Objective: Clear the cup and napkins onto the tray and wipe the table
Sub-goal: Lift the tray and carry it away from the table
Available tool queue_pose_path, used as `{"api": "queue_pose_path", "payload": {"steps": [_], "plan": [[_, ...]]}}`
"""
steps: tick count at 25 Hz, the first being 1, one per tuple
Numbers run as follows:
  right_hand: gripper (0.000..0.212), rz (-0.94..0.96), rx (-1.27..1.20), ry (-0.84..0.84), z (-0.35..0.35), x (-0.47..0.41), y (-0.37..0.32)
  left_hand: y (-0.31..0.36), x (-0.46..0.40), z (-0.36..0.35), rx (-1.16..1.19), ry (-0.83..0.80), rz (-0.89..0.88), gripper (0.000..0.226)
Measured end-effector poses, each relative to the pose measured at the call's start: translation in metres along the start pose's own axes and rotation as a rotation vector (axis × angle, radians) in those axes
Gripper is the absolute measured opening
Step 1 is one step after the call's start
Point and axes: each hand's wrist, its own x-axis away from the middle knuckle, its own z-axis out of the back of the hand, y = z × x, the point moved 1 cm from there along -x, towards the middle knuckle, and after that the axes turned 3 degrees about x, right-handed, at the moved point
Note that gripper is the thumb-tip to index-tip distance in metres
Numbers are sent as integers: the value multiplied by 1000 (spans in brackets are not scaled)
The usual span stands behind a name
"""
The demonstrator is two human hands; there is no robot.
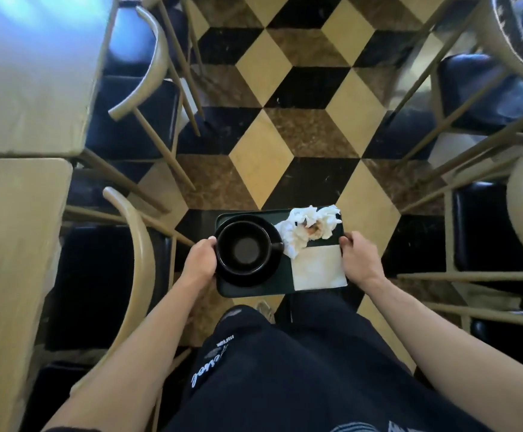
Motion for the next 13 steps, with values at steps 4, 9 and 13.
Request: {"api": "queue_pose_path", "payload": {"steps": [4, 9, 13], "plan": [[27, 16, 34, -43, 7, -93, -62, 65, -70, 11, 9, 49, 19, 55], [27, 106, 17, -120, 25, -216, -142, 150, -145, 10, 130, 184, 103, 45], [23, 154, 45, -158, 52, -298, -210, 216, -197, 14, 230, 242, 158, 41]]}}
